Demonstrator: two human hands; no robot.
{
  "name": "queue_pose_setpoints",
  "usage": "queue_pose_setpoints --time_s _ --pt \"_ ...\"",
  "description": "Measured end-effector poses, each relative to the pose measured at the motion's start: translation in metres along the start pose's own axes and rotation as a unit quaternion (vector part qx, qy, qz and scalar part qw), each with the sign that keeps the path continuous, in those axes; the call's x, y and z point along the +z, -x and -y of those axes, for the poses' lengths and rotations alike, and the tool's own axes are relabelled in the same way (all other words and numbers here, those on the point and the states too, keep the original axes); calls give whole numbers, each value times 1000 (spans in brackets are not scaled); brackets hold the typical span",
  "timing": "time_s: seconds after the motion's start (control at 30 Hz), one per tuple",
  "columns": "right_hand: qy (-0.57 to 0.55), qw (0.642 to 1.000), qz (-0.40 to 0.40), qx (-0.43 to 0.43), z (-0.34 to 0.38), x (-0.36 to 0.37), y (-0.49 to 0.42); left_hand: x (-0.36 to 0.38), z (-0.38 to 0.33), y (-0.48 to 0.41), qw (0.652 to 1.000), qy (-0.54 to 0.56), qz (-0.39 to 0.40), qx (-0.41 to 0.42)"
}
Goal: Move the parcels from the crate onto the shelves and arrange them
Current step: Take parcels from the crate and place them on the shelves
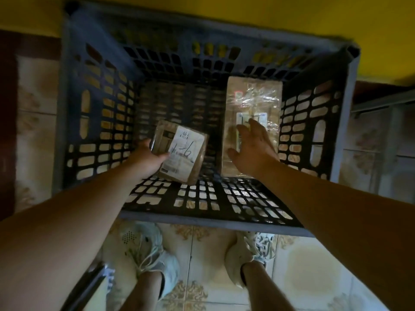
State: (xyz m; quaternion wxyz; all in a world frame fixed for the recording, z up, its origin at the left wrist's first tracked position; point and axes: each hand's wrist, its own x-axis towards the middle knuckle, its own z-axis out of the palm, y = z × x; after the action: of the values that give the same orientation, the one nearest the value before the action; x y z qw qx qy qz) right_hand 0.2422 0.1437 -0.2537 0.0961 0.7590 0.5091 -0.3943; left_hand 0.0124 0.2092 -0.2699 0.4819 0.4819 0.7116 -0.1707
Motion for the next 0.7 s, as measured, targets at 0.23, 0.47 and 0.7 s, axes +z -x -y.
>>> queue_pose_setpoints --time_s 0.23,0.47,0.7 --pt "-36 998 -20 -37 22 25 -5 10 11 -26 998 43 -35 -24" --pt "-218 976 12 8 55 36 -14 -10 2 -21 982 180 -14 -53" --pt "-495 864 45 84 74 -12 8 -49 -27 47 960 275 30 -28"
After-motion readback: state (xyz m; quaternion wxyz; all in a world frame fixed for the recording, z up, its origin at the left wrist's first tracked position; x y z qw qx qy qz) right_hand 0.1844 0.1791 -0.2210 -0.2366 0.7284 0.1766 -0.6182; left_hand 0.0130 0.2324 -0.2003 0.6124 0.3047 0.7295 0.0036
